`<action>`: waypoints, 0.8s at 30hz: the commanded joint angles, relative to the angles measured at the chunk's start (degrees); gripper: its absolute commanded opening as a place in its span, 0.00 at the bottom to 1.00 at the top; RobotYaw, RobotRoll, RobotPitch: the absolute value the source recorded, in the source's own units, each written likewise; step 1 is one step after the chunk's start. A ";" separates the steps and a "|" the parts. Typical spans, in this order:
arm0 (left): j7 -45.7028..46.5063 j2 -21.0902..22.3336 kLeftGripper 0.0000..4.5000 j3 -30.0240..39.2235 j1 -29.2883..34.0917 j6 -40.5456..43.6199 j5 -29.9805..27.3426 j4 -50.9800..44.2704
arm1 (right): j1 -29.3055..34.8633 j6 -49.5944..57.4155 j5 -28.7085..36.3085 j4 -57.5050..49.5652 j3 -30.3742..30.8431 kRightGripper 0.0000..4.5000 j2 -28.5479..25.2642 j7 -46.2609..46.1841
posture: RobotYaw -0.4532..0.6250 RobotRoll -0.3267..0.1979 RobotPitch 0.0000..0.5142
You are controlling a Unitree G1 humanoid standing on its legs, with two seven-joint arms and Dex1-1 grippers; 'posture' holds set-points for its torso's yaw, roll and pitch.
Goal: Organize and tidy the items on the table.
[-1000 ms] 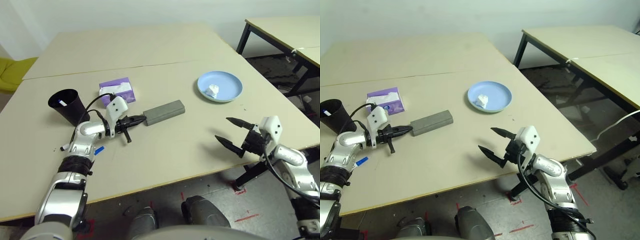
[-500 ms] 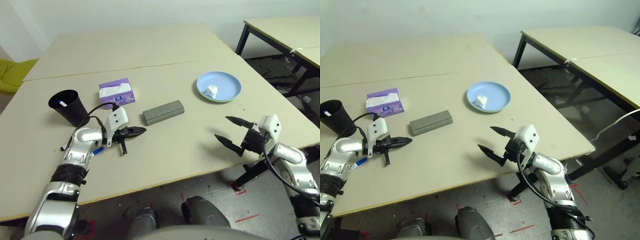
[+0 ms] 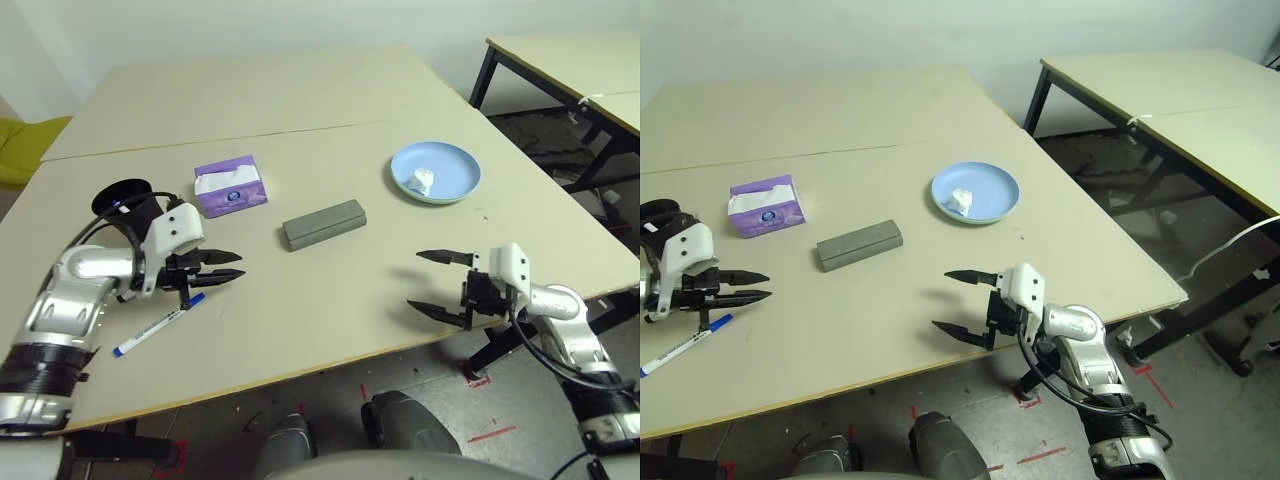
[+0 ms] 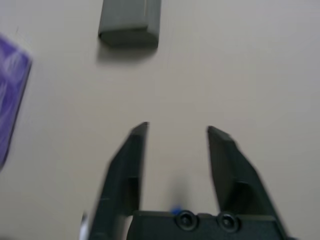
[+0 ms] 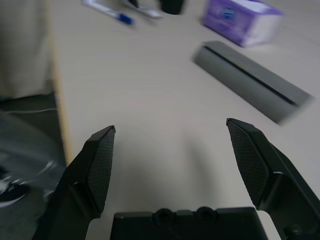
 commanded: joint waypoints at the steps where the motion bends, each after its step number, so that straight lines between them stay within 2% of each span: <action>1: -1.18 4.72 0.79 4.29 3.60 4.82 -1.48 -4.91 | -2.28 -1.09 0.47 0.61 2.94 1.00 1.27 4.29 | 0.31 0.62 0.15; 3: -1.79 7.57 0.95 6.90 6.40 8.29 -2.26 -7.82 | -3.43 -1.30 0.54 0.87 4.15 1.00 2.28 5.91 | 0.33 0.62 0.16; 4: -2.05 8.82 0.99 8.23 7.75 10.19 -2.62 -9.30 | -3.87 -1.31 0.58 0.86 4.68 1.00 2.79 6.55 | 0.33 0.62 0.16; 10: -4.80 16.09 0.99 17.41 18.62 25.74 -3.87 -19.94 | -5.96 -0.43 1.01 0.18 6.59 1.00 5.77 8.59 | 0.36 0.62 0.19; 15: -7.79 20.84 0.99 22.56 25.66 33.62 -1.22 -24.64 | -7.31 0.00 0.96 0.27 7.21 1.00 6.74 9.13 | 0.37 0.62 0.20; 19: -5.99 20.70 0.99 21.73 27.35 34.92 0.50 -26.79 | -7.89 0.30 0.69 0.41 7.25 1.00 7.11 8.98 | 0.36 0.62 0.20; 24: 0.36 18.98 0.99 14.77 23.89 30.97 3.54 -23.56 | -6.83 2.31 0.92 -2.37 7.43 1.00 6.86 8.37 | 0.36 0.62 0.19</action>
